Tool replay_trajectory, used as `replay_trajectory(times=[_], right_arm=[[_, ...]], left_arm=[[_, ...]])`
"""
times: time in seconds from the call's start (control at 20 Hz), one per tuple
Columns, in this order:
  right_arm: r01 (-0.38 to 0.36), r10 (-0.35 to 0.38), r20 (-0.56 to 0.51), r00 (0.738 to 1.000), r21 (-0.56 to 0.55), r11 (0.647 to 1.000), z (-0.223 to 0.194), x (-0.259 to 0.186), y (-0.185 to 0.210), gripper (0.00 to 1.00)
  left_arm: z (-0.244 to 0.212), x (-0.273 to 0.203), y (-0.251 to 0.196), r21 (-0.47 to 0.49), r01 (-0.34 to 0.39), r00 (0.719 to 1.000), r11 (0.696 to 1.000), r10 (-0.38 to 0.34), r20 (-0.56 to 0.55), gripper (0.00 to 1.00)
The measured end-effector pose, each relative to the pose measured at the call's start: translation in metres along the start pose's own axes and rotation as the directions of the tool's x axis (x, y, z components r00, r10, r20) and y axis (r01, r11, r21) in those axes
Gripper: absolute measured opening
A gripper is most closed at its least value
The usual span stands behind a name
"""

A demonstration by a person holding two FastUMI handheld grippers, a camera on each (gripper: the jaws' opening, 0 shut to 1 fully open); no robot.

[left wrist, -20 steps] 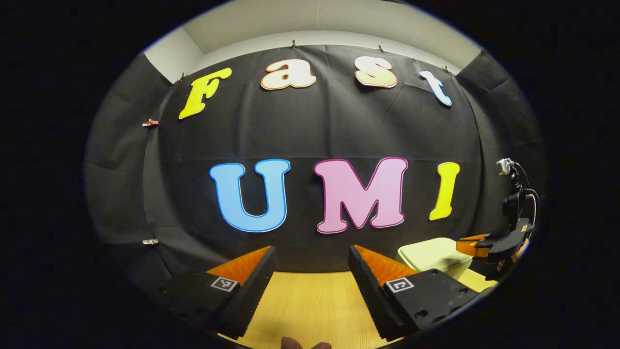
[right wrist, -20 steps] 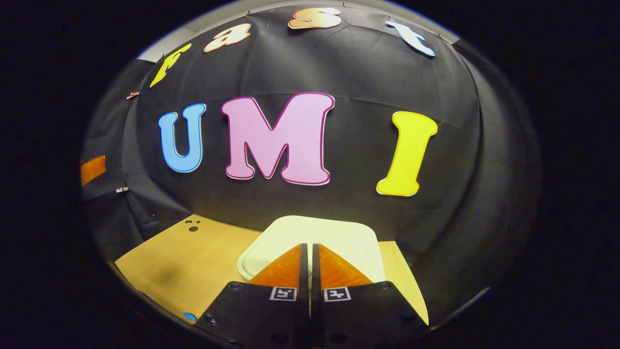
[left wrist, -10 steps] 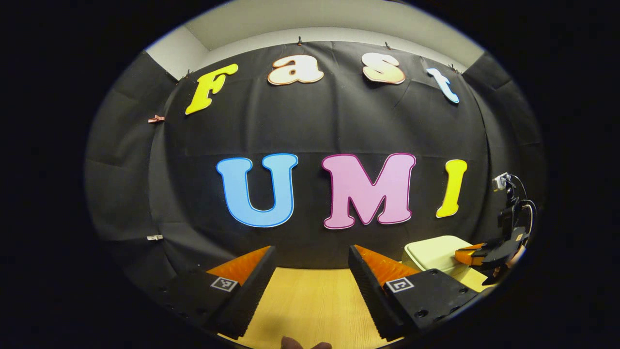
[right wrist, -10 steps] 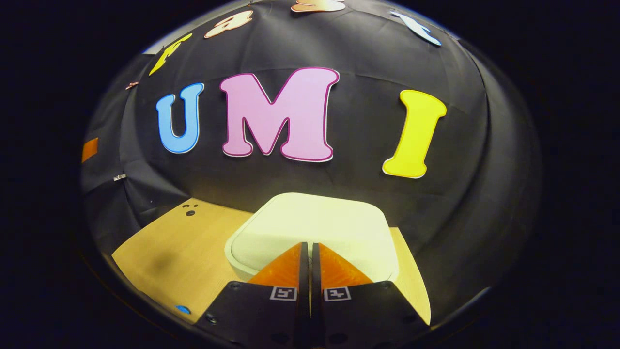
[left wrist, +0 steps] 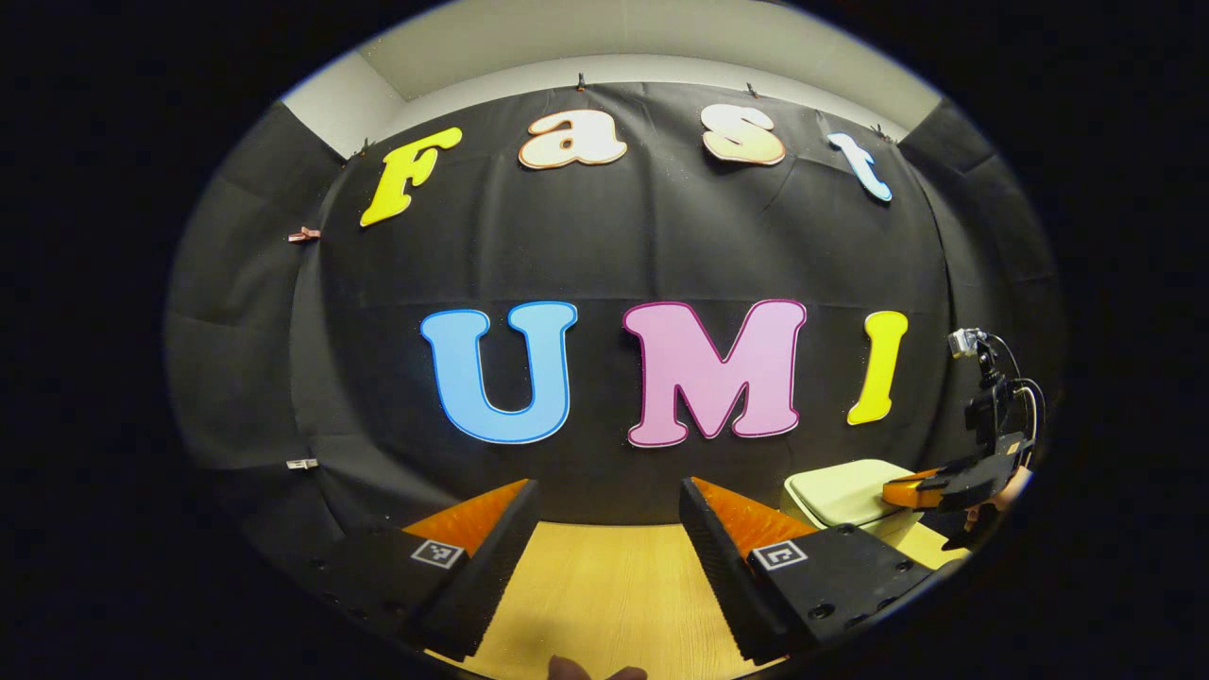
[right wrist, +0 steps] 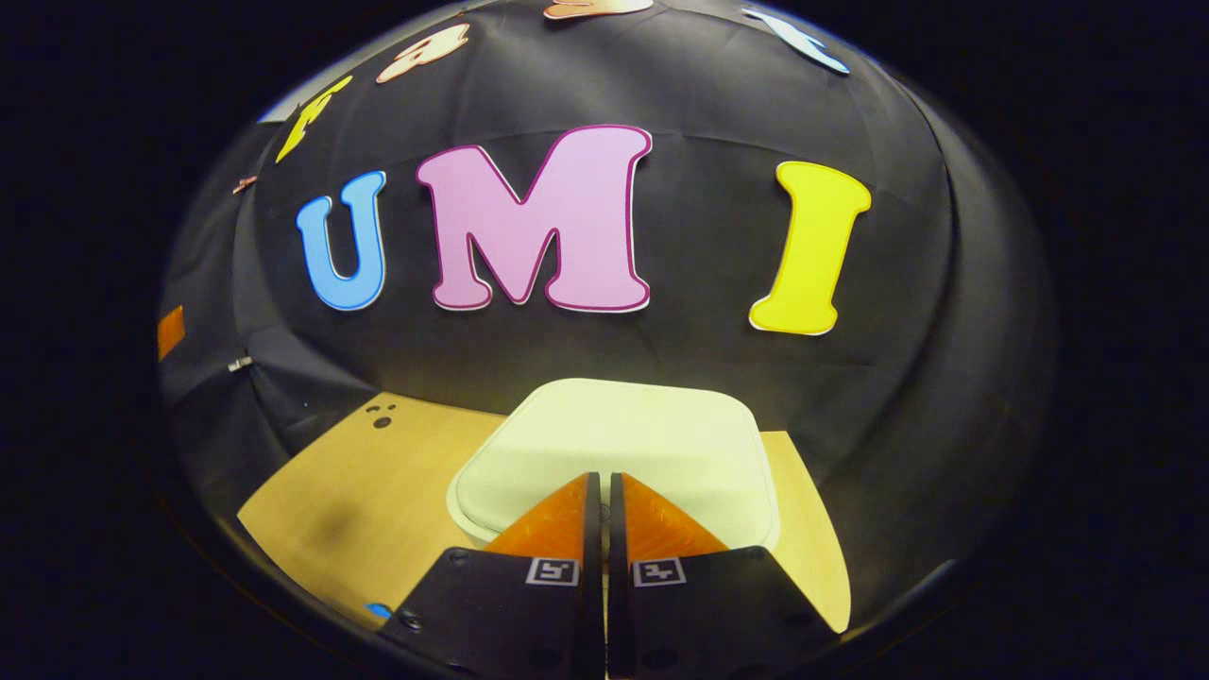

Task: Press the lid of the desktop garbage bin to open it, pick up the crumpled paper on the desktop and throw it into the bin, then pick up the pop can on the desktop and drop it into the bin, and finally close the garbage bin lid.

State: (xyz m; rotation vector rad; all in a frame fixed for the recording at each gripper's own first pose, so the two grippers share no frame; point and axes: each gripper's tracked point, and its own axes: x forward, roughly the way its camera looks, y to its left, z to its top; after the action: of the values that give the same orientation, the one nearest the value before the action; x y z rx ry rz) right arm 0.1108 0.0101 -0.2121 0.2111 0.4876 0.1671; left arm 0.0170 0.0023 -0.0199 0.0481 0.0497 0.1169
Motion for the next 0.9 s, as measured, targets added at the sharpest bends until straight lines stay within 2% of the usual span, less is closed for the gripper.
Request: replay_trajectory(times=[0.1,0.25,0.55,0.8,0.9], right_arm=[[0.01,-0.009,0.055,0.998,-0.008,1.0,0.012,-0.007,-0.002,0.05],[0.025,-0.017,0.145,0.989,-0.055,0.998,0.031,-0.022,-0.004,0.05],[0.044,-0.025,0.202,0.979,-0.089,0.995,0.041,-0.045,-0.005,0.05],[0.043,-0.024,0.249,0.968,-0.072,0.996,0.052,-0.064,-0.003,0.06],[0.038,-0.018,0.259,0.966,-0.074,0.997,0.053,-0.07,0.0,0.09]], left_arm=[[0.0,-0.002,0.0,-0.001,-0.002,1.0,1.0,0.002,-0.003,0.92],[-0.003,-0.004,-0.001,-0.003,-0.001,1.0,1.0,0.001,-0.012,0.95],[-0.008,-0.004,-0.01,-0.003,0.025,0.999,1.0,-0.025,-0.024,0.95],[-0.016,-0.004,-0.019,-0.013,0.058,0.998,0.998,-0.058,-0.04,0.95],[-0.021,-0.004,-0.02,-0.02,0.074,0.996,0.997,-0.075,-0.046,0.95]])
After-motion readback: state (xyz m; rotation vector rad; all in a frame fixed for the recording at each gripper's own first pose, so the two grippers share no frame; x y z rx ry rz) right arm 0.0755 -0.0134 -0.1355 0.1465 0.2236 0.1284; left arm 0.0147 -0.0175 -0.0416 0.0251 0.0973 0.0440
